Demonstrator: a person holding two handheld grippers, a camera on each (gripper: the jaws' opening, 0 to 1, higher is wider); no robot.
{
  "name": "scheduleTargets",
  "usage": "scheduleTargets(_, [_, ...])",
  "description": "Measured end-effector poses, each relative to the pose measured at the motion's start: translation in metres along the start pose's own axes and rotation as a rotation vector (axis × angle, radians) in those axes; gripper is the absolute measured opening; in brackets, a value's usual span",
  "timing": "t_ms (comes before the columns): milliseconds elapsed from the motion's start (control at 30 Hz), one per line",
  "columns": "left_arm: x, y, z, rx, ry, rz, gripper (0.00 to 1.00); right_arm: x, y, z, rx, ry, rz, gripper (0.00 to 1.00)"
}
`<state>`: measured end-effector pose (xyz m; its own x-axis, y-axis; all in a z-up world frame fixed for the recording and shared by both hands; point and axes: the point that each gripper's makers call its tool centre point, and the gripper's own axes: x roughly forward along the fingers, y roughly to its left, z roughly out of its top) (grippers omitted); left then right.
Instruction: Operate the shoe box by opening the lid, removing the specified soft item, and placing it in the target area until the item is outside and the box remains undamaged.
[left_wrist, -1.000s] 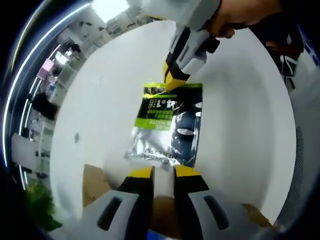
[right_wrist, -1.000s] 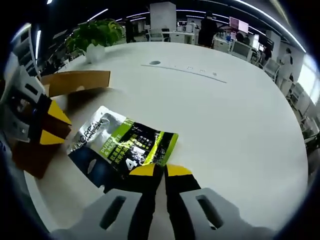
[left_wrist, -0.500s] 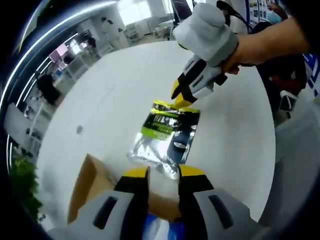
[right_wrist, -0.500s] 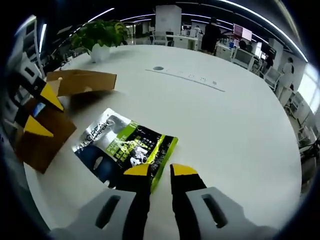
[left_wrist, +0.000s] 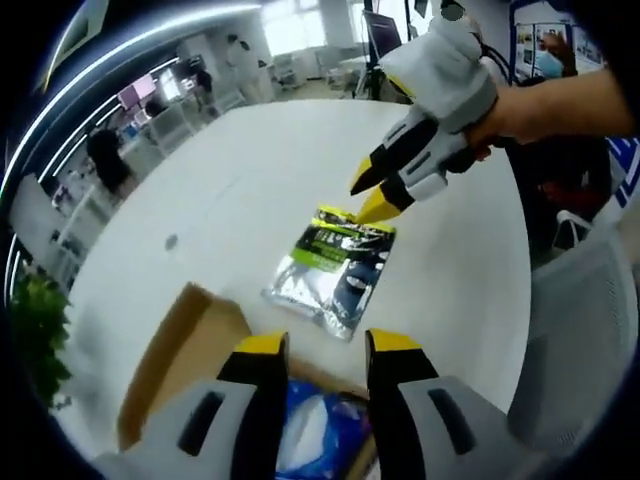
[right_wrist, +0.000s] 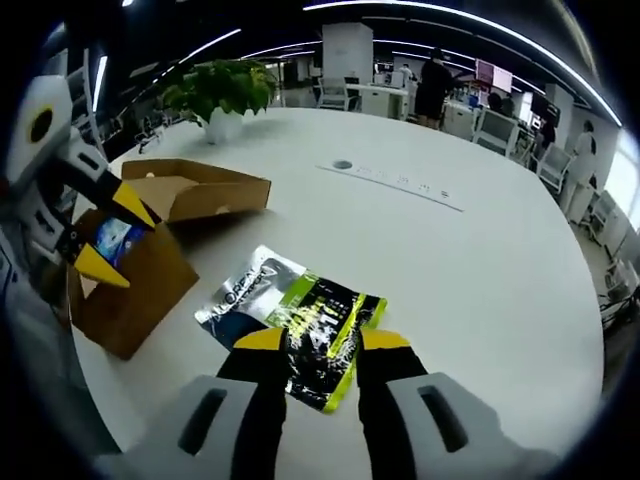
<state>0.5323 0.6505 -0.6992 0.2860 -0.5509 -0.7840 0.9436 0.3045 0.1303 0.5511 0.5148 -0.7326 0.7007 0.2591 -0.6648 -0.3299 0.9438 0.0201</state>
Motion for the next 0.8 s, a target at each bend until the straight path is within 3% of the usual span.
scheduleTargets(400, [-0.039, 0.027, -0.015, -0.107, -0.052, 0.08, 0.3, -0.016, 0.044, 0.046, -0.046, -0.058, 0.078, 0.3])
scheduleTargets(800, [-0.07, 0.054, -0.046, -0.22, -0.078, 0.16, 0.3, -0.023, 0.084, 0.064, -0.069, -0.077, 0.147, 0.35])
